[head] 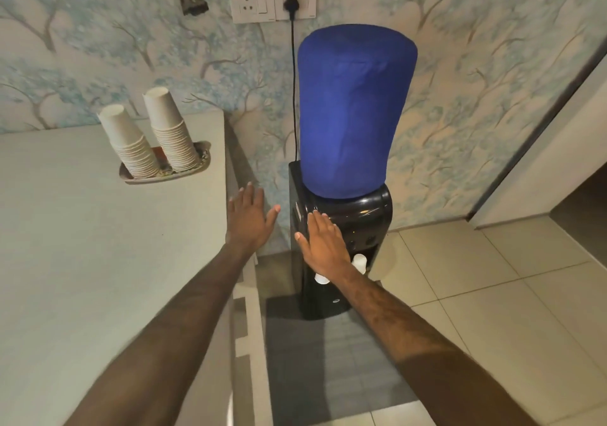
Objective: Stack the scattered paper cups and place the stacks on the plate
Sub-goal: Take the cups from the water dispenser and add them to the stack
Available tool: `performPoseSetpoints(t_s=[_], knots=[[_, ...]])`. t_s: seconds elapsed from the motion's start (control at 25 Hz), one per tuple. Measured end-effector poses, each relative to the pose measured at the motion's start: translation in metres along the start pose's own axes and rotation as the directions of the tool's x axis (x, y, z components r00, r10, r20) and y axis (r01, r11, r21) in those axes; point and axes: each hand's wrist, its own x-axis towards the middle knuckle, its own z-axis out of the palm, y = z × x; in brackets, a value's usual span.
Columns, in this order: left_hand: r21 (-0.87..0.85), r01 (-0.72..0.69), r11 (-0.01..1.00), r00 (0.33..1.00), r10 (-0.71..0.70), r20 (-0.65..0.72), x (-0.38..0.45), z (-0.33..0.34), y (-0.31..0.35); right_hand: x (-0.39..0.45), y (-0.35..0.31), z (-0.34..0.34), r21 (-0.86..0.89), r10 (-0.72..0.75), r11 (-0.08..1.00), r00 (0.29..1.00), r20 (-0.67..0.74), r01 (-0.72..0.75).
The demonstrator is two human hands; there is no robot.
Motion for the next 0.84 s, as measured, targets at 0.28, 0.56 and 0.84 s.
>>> performPoseSetpoints(t_s=[0.28, 0.56, 0.84], knots=[[0.03, 0.174, 0.984, 0.974, -0.176, 0.142, -0.006, 0.096, 0.059, -0.011, 0.102, 0.02, -0.021, -0.034, 0.999, 0.99, 0.136, 0.037], [-0.021, 0.331, 0.943, 0.893, -0.306, 0.331, -0.043, 0.24, 0.069, -0.002, 0.252, 0.095, 0.06, 0.081, 0.993, 0.955, 0.286, -0.102], [-0.035, 0.353, 0.935, 0.859, -0.309, 0.408, -0.059, 0.361, 0.04, 0.048, 0.338, 0.203, 0.152, 0.219, 0.947, 0.914, 0.342, -0.284]])
